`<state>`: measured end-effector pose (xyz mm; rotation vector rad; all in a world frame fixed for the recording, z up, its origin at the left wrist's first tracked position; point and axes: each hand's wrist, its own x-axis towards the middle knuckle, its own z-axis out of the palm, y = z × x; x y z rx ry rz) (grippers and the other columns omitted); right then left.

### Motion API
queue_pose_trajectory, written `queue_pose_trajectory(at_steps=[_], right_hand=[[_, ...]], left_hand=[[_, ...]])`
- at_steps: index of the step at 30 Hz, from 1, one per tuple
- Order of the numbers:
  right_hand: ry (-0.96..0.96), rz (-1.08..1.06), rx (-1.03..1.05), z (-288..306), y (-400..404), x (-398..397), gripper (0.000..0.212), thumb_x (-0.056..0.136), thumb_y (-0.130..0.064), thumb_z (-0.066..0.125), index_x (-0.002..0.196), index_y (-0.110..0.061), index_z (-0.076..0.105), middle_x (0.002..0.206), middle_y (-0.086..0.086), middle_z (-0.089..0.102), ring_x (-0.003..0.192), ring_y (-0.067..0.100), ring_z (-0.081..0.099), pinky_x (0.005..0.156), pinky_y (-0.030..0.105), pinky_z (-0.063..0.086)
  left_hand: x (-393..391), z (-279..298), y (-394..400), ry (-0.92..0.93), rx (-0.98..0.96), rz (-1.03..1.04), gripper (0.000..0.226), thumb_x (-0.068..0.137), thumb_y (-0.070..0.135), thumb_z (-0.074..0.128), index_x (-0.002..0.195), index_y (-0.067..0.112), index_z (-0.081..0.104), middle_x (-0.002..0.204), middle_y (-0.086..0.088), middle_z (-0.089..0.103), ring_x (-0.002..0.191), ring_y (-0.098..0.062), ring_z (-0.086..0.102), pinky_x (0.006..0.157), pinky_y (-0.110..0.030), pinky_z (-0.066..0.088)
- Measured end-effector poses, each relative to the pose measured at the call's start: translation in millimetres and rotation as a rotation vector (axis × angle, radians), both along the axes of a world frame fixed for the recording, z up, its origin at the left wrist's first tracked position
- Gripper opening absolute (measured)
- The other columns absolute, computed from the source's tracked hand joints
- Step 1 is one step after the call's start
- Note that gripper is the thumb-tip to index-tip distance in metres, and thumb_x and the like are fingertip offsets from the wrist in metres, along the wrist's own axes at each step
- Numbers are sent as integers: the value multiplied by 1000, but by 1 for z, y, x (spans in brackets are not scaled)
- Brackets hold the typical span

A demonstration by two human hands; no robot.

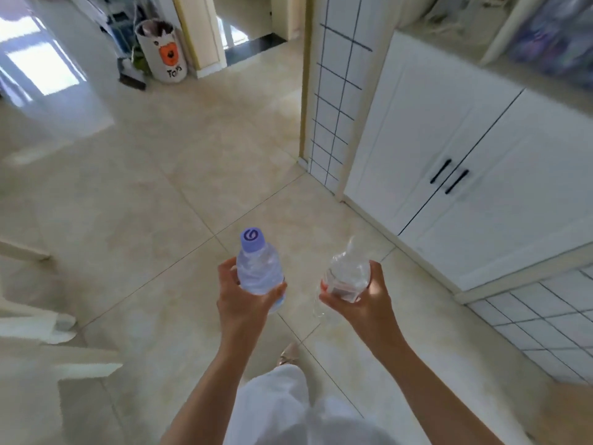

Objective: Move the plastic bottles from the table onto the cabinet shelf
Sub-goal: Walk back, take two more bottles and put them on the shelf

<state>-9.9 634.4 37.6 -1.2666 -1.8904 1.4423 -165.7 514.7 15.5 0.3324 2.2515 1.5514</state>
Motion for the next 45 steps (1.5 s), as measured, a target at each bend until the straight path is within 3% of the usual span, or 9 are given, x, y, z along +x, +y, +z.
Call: queue_pose_trajectory(at_steps=[4, 8, 12, 16, 20, 23, 26, 36, 45], right_hand=[[11, -180, -24, 4, 52, -10, 71, 62, -26, 90, 118, -25, 47, 100, -6, 66, 83, 5, 68, 69, 19, 56], [-10, -376, -67, 10, 97, -12, 67, 61, -30, 89, 113, -31, 48, 95, -12, 67, 82, 4, 67, 66, 19, 52], [-7, -506, -69, 17, 139, -2, 70, 59, -32, 89, 114, -29, 46, 98, -13, 66, 88, 7, 67, 70, 21, 50], [-6, -604, -43, 22, 181, 21, 69, 60, -27, 90, 113, -27, 46, 99, -15, 62, 88, 0, 62, 69, 18, 46], [-10, -652, -42, 23, 228, 48, 69, 59, -24, 90, 112, -28, 47, 97, -15, 63, 83, -6, 62, 68, 15, 46], [-15, -650, -26, 24, 269, 69, 71, 59, -24, 91, 115, -25, 47, 98, -12, 64, 85, -1, 64, 63, 11, 47], [-20, -630, -19, 30, 311, 91, 71, 59, -20, 90, 115, -24, 46, 97, -12, 63, 82, -5, 62, 62, 6, 45], [36, -643, 37, 75, 454, 122, 71, 57, -26, 91, 114, -26, 49, 102, -8, 65, 91, 10, 66, 75, 29, 56], [130, -729, 167, 104, 577, 104, 76, 56, -24, 91, 118, -24, 48, 111, -6, 64, 100, 12, 65, 81, 29, 54]], left_hand=[[-45, -8, 80, -46, -40, -269, 53, 58, 17, 83, 97, 0, 52, 77, -8, 66, 67, -29, 63, 57, -32, 47], [-56, -6, 149, -53, -31, -357, 54, 56, 15, 82, 100, 8, 52, 79, -2, 65, 66, -19, 61, 56, -28, 47], [-58, -18, 223, -66, -58, -615, 50, 52, 15, 73, 81, -13, 44, 64, -19, 57, 54, -27, 52, 47, -31, 39], [-33, -18, 292, -14, -53, -715, 51, 51, 19, 75, 80, -11, 46, 63, -12, 55, 53, -23, 50, 46, -29, 37], [1, -8, 344, -22, -8, -703, 60, 45, 27, 80, 92, -1, 55, 73, -1, 63, 61, -16, 59, 53, -23, 45], [30, -1, 383, -22, 9, -714, 54, 49, 18, 83, 94, 7, 55, 76, 3, 63, 65, -17, 61, 55, -22, 46], [58, 13, 424, -18, 37, -655, 63, 53, 10, 89, 102, 25, 53, 86, 13, 64, 72, 4, 62, 59, -8, 45], [91, 55, 571, 25, 106, -719, 55, 53, 25, 84, 90, 13, 45, 75, 0, 61, 64, -17, 56, 54, -26, 44], [78, 101, 701, 73, 264, -743, 61, 59, 18, 90, 104, 27, 52, 88, 17, 66, 78, 1, 63, 64, -12, 47]])
